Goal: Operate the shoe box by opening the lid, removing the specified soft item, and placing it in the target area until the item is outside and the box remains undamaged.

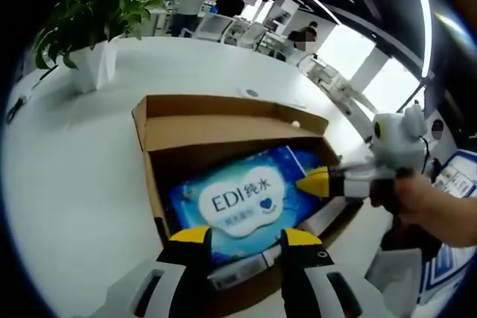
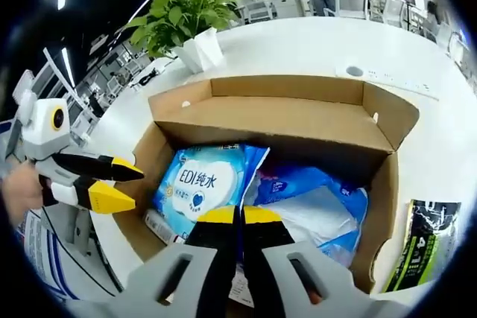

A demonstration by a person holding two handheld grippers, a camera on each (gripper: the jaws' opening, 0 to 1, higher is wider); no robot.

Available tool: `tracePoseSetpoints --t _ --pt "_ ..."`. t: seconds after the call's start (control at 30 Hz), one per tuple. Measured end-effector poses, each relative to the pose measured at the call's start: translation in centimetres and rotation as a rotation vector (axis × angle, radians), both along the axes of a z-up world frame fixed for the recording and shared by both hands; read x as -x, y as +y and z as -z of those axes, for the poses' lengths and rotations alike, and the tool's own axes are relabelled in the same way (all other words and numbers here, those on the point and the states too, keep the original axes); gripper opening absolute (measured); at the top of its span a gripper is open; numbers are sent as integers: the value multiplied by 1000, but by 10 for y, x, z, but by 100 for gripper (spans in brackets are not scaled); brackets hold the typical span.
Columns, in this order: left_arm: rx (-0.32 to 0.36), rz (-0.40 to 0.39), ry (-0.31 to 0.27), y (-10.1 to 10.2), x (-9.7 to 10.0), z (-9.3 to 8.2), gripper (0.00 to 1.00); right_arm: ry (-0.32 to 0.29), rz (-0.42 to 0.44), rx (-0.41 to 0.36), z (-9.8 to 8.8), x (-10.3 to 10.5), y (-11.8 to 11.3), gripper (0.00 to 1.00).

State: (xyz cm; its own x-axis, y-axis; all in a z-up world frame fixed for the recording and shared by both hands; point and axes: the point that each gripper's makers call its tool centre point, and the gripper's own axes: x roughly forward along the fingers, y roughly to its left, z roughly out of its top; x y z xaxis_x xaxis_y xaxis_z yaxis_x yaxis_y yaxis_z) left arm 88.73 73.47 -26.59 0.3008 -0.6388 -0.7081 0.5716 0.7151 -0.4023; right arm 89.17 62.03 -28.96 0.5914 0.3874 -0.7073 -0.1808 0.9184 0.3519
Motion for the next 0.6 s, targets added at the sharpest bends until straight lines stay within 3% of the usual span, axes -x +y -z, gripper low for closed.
tracePoseSetpoints --t 0.6 --pt "3 11 1 -9 0 2 37 -26 43 4 -12 8 -27 0"
